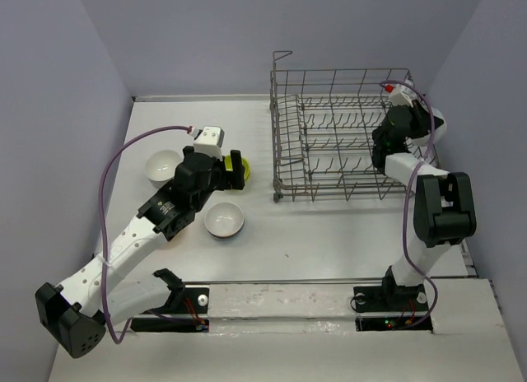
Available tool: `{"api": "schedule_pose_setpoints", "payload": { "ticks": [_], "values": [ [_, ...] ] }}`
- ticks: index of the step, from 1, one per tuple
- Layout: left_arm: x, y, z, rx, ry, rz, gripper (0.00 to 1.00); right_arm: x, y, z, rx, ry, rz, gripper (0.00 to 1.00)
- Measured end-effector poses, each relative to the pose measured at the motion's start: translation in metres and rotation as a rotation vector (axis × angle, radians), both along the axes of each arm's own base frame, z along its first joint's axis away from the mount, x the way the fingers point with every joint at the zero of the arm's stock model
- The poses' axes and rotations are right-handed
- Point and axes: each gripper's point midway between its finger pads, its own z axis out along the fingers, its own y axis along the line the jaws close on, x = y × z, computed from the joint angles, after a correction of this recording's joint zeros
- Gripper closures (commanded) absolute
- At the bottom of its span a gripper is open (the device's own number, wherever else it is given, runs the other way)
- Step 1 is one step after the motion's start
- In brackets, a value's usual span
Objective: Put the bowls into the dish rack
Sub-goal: Insert the bowl into the dish rack.
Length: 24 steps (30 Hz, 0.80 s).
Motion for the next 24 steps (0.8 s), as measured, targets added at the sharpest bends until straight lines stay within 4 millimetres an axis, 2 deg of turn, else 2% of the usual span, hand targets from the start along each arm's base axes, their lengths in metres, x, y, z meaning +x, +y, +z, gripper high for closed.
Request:
{"api": "schedule_pose_setpoints", "payload": {
  "ticks": [2,12,18,24],
  "values": [
    [0.001,0.0,0.002,-0.005,-0.007,0.002,0.01,0.002,0.0,-0.006,-0.012,0.031,-0.005,0.99],
    [-0.002,-0.009,0.007,-0.018,-0.025,-0.021,0.01,-0.004,-0.002,0.002,-0.045,0.04,-0.036,0.99],
    [-0.004,-0.013,0.007,-0.017,-0.026,-0.033,0.01,-0.009,-0.002,-0.003,-0.052,0.07,-0.047,0.99],
    [-0.007,-0.016,0.002,-0.011,-0.019,-0.046,0.01,-0.018,0.0,0.004,-0.047,0.091,-0.048,0.99]
  ]
}}
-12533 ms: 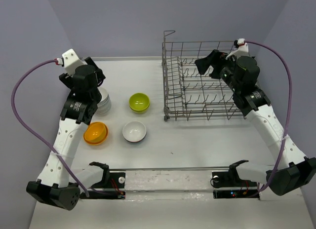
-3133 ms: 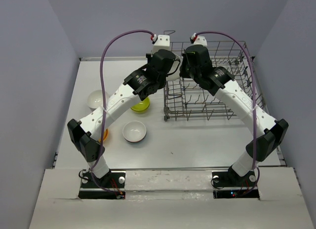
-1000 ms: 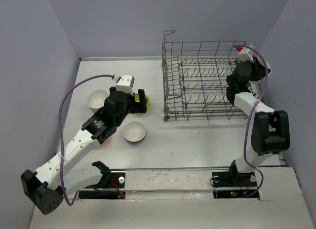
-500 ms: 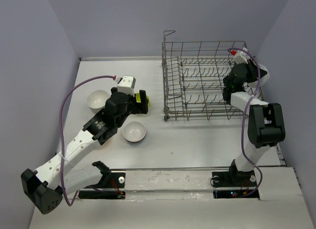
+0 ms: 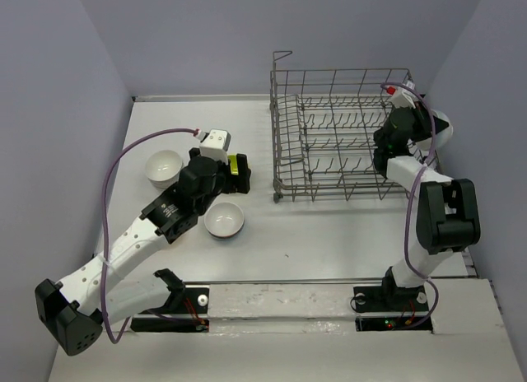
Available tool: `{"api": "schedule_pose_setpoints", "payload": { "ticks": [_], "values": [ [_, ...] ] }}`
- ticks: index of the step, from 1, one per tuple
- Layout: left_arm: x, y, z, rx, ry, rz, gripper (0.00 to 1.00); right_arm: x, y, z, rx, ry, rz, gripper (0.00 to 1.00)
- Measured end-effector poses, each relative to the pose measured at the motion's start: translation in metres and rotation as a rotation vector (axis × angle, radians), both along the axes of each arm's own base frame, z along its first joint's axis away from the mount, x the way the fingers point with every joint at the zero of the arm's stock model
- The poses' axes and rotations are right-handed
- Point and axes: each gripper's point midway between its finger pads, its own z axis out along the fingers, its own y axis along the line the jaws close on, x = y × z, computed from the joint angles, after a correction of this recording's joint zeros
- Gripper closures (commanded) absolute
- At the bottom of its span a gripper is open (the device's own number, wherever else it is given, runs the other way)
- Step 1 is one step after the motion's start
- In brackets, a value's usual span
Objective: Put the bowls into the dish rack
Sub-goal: Insert the bowl into the dish rack.
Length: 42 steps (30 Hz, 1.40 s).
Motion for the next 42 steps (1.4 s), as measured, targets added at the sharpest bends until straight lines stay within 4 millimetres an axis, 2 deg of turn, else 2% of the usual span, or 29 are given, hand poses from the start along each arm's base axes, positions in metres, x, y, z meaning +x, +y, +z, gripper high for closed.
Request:
{"api": "schedule_pose_setpoints", "payload": {
  "ticks": [5,11,16,27,42],
  "values": [
    [-0.001,-0.001,-0.002,0.004,0.002,-0.002,0.01,-0.002,0.008,0.001,0.002,0.008,0.014,0.99],
    [-0.003,-0.003,-0.001,0.007,-0.002,-0.006,0.01,0.001,0.02,-0.022,-0.02,0.099,0.036,0.99],
    [-0.005,-0.006,-0.001,0.009,-0.004,-0.012,0.01,0.005,0.021,-0.031,-0.045,0.149,0.03,0.99],
    [-0.012,-0.014,-0.002,0.014,-0.006,-0.041,0.01,-0.005,0.018,0.002,-0.11,0.077,-0.027,0.99],
    [-0.014,-0.016,-0.006,0.023,-0.004,-0.045,0.01,-0.005,0.02,0.005,-0.113,0.074,-0.054,0.99]
  ]
}}
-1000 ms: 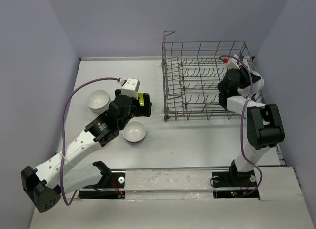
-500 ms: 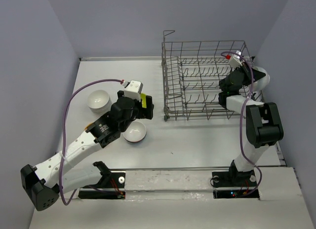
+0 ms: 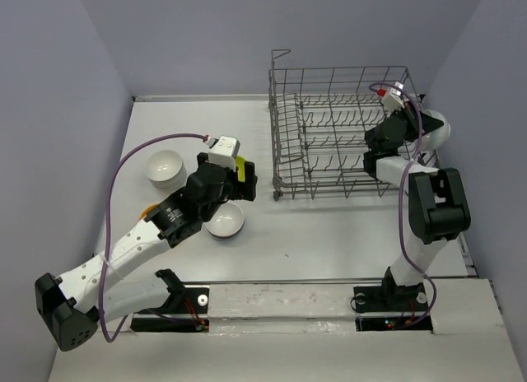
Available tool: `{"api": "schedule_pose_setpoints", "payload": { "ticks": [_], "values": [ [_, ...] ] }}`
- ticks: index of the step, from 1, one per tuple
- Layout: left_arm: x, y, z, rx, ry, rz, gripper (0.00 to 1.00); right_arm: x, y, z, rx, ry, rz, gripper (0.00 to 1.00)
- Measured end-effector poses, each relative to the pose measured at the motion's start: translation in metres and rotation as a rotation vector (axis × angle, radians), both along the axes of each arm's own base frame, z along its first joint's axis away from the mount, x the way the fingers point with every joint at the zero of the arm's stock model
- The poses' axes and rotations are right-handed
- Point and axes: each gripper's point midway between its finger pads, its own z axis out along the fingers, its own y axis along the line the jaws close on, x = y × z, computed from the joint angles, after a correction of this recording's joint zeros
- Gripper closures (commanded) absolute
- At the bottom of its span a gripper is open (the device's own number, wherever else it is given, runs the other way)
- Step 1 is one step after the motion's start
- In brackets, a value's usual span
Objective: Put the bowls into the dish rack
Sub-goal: Insert the bowl into the dish rack.
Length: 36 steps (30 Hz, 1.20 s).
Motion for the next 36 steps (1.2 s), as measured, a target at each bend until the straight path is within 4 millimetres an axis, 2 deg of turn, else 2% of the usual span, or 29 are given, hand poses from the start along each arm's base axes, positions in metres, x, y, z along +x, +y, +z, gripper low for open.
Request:
{"api": "schedule_pose_setpoints", "payload": {
  "ticks": [8,14,22,36],
  "values": [
    [0.0,0.0,-0.002,0.004,0.004,0.0,0.01,0.006,0.008,-0.003,0.044,-0.057,-0.005,0.99],
    [0.0,0.0,-0.002,0.004,0.003,0.0,0.01,0.014,0.015,-0.027,0.108,-0.044,0.012,0.99],
    [0.0,0.0,-0.002,0.004,0.003,0.0,0.01,0.014,0.017,-0.043,0.139,-0.016,0.006,0.99],
    [0.0,0.0,-0.002,0.004,0.003,0.0,0.01,0.013,0.016,-0.04,0.129,-0.02,-0.003,0.99]
  ]
}}
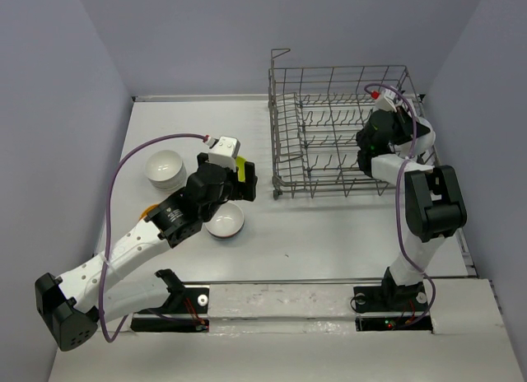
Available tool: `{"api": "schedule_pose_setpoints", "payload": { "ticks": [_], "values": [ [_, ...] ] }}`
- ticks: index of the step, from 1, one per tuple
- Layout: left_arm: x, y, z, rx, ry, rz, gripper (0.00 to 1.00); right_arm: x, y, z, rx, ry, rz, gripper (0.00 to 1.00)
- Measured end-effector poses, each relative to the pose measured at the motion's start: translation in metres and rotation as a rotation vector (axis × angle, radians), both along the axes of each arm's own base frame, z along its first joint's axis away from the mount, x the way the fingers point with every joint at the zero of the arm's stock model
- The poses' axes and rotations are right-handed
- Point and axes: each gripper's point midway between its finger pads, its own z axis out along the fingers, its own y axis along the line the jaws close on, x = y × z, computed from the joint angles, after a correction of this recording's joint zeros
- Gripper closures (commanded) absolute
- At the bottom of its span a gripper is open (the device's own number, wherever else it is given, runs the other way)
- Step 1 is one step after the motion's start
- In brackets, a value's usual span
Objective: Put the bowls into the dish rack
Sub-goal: Insert the bowl into the dish rack.
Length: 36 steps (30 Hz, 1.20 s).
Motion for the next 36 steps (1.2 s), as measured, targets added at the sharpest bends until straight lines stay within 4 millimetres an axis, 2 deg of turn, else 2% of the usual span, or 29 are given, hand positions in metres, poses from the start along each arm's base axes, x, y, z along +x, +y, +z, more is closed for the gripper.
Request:
{"api": "schedule_pose_setpoints", "payload": {
  "ticks": [14,17,20,36],
  "values": [
    [-0.001,-0.001,0.0,0.001,0.0,-0.005,0.01,0.012,0.002,0.003,-0.004,-0.02,-0.018,0.99],
    [-0.001,-0.001,0.0,0.001,0.0,-0.004,0.01,0.015,0.003,-0.006,-0.006,-0.005,-0.017,0.99],
    [-0.001,-0.001,0.0,0.001,0.001,-0.004,0.01,0.014,0.004,-0.024,-0.012,0.051,-0.037,0.99],
    [-0.001,-0.001,-0.001,0.002,0.002,-0.005,0.01,0.01,0.007,-0.029,0.005,0.054,-0.036,0.99]
  ]
}}
